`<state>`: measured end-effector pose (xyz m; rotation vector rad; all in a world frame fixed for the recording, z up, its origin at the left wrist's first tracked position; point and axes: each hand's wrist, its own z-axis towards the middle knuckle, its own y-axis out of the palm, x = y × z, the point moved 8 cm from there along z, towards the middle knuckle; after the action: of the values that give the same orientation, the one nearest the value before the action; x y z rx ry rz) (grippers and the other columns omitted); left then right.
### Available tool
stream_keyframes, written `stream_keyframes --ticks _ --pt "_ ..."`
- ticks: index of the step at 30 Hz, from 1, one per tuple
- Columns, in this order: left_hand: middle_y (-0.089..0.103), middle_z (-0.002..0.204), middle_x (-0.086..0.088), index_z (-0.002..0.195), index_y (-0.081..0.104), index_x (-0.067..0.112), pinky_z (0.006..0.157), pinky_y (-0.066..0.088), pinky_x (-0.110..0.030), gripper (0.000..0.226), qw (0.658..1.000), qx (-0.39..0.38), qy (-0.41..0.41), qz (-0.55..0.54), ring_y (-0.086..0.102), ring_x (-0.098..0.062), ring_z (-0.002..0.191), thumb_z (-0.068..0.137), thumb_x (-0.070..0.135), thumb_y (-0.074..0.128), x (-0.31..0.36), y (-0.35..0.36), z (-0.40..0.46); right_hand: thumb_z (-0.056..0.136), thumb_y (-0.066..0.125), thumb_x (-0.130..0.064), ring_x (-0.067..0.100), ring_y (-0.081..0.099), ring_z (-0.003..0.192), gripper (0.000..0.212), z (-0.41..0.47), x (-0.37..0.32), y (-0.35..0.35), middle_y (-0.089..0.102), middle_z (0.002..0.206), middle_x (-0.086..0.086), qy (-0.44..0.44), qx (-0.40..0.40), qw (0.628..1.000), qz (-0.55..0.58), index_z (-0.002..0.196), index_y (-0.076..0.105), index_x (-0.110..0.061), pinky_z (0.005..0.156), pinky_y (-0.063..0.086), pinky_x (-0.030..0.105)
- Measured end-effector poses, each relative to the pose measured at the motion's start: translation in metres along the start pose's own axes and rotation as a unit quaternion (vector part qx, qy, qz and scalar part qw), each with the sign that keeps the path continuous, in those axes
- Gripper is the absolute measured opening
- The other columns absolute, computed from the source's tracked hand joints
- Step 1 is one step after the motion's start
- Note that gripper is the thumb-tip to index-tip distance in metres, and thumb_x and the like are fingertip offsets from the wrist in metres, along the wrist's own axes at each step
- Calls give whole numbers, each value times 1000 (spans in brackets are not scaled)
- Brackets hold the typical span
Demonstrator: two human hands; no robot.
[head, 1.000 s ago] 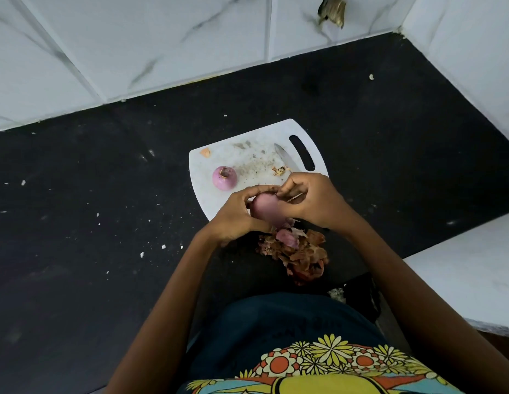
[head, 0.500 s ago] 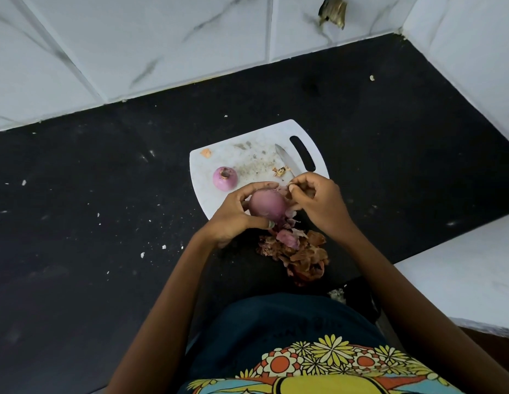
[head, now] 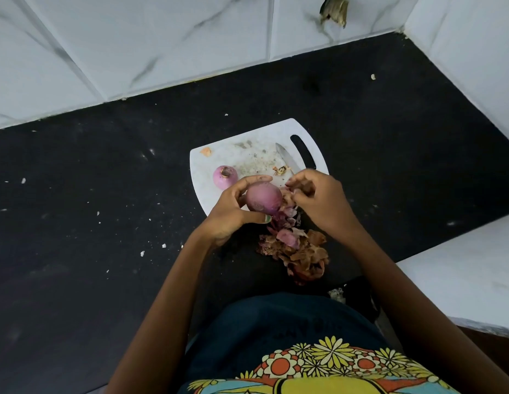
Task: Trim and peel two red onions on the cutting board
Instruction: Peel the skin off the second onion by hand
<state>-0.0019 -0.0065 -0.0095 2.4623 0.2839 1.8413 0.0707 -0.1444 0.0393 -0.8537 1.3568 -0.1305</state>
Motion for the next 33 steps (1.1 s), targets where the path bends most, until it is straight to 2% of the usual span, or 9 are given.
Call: stream_keyframes --ticks 1,4,10,14,17,20,24,29,33 --pt "59 118 8 110 62 27 79 53 -23 69 1000 0 1 2 63 -7 103 62 -21 75 0 0 0 86 63 -8 1 63 84 20 -1 -2 2 68 99 -3 14 -22 999 35 105 68 -12 76 51 12" --pt "62 115 7 113 61 24 79 53 -23 70 1000 -4 7 2 63 -10 103 61 -22 74 1 1 1 82 73 -20 -5 62 87 34 -4 -7 14 66 104 -10 32 -87 994 60 115 66 -17 76 50 8" --pt "64 118 -1 119 60 15 86 55 -31 73 1000 -4 6 3 62 -20 112 59 -23 75 -2 -1 3 71 78 -17 0 67 83 38 -5 -13 14 72 95 -3 10 -59 997 41 108 71 -12 76 55 14" --pt "63 121 -4 115 62 19 86 56 -34 72 1000 -8 4 -12 61 -22 114 58 -24 74 -4 -1 3 74 72 -9 2 68 76 25 -2 -15 6 74 87 -1 -4 -33 999 33 99 75 -10 71 54 13" --pt "63 119 -1 113 63 24 82 56 -31 71 1000 -5 2 -27 62 -21 111 58 -21 75 -2 0 2 77 71 -8 -2 66 74 22 1 -13 0 74 88 -1 -1 -21 999 35 99 75 -10 68 51 9" --pt "66 112 1 111 62 24 78 55 -26 70 1000 5 7 -24 65 -17 104 60 -23 73 2 0 2 73 79 -21 -8 64 73 37 -2 -14 9 71 95 -5 2 -48 998 31 109 71 -13 68 50 7" --pt "67 107 5 112 61 22 77 53 -22 69 1000 14 15 0 66 -9 98 62 -23 72 7 1 1 72 80 -20 -3 63 77 37 -6 -17 13 69 91 -4 0 -29 999 29 106 69 -11 71 52 11" --pt "68 107 6 113 61 23 76 53 -21 70 1000 12 14 1 66 -10 99 60 -23 73 5 3 1 69 78 -19 0 63 77 33 -5 -21 10 70 89 -3 -3 -25 1000 8 100 71 -11 72 52 13" --pt "69 105 8 112 62 24 77 53 -22 70 1000 7 10 -3 66 -10 99 61 -23 73 5 5 1 67 78 -21 5 66 74 32 -3 -23 8 72 85 -2 -16 -29 999 -12 96 72 -10 70 54 19"
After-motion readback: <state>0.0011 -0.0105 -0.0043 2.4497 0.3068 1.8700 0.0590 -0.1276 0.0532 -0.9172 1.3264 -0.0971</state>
